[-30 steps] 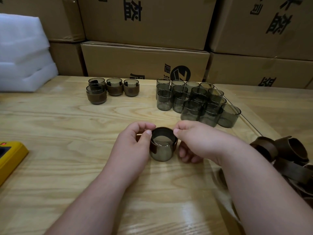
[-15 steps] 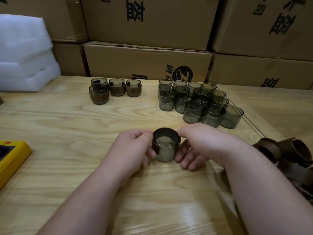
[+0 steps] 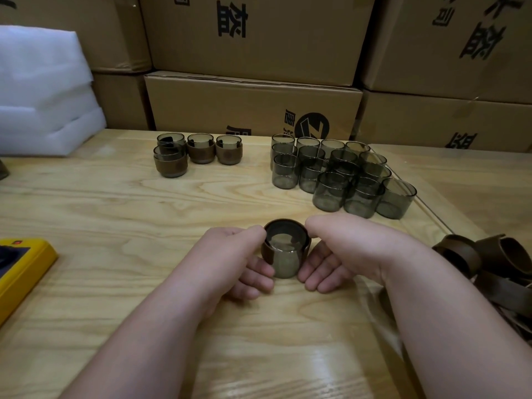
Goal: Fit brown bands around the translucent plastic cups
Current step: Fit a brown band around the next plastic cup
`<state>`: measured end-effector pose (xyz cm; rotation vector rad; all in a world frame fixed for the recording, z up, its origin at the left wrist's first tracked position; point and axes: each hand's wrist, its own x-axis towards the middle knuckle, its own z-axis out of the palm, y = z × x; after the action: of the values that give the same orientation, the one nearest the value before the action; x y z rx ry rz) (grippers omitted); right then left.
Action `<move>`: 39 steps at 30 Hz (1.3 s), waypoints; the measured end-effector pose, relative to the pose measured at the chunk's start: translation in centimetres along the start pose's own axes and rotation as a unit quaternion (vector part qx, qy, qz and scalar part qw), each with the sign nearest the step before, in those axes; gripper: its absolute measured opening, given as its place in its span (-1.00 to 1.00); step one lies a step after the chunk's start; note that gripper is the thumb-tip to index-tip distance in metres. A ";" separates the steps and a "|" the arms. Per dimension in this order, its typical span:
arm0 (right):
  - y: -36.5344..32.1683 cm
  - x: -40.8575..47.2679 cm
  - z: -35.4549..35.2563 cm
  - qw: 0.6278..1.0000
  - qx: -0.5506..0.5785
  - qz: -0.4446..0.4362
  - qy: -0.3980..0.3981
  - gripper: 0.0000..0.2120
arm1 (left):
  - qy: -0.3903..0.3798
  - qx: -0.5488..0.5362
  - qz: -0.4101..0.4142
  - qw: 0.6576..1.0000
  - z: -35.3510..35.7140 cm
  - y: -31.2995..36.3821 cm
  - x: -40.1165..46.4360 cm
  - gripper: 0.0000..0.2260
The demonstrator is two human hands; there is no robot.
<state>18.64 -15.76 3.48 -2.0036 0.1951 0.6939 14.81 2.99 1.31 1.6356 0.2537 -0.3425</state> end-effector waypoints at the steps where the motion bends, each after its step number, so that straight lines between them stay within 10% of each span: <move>1: 0.0 0.1 0.0 1.000 0.001 -0.001 0.001 -0.59 | -0.002 -0.003 -0.006 1.000 0.0 0.0 -0.1 -0.78; 39: 0.2 -0.2 0.6 1.000 0.006 -0.001 -0.008 -0.57 | 0.015 0.015 0.006 1.000 0.5 -0.7 0.7 -0.75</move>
<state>18.12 -15.34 3.26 -1.9856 0.1877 0.7050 15.13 2.52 0.37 1.6727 0.2628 -0.3144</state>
